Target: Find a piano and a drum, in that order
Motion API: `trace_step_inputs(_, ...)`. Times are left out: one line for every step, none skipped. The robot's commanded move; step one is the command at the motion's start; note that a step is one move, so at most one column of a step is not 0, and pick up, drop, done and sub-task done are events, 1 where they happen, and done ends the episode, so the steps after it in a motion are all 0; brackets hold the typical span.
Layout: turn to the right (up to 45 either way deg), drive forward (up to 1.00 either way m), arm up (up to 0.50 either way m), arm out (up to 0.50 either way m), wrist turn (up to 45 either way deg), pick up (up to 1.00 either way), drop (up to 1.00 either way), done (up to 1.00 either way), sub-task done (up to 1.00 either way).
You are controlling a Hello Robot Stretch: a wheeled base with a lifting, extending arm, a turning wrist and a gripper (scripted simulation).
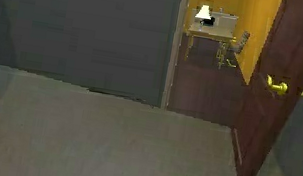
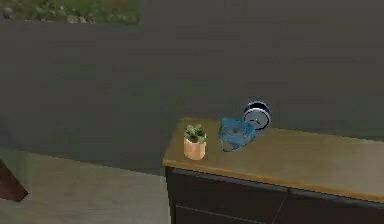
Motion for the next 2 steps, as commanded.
trace_step_inputs(-24.0,0.0,0.0,0.0,0.0,0.0,0.0,0.0,0.0)
trace_step_inputs(0.0,0.75,0.0,0.0,0.0,0.0,0.0,0.0,0.0)
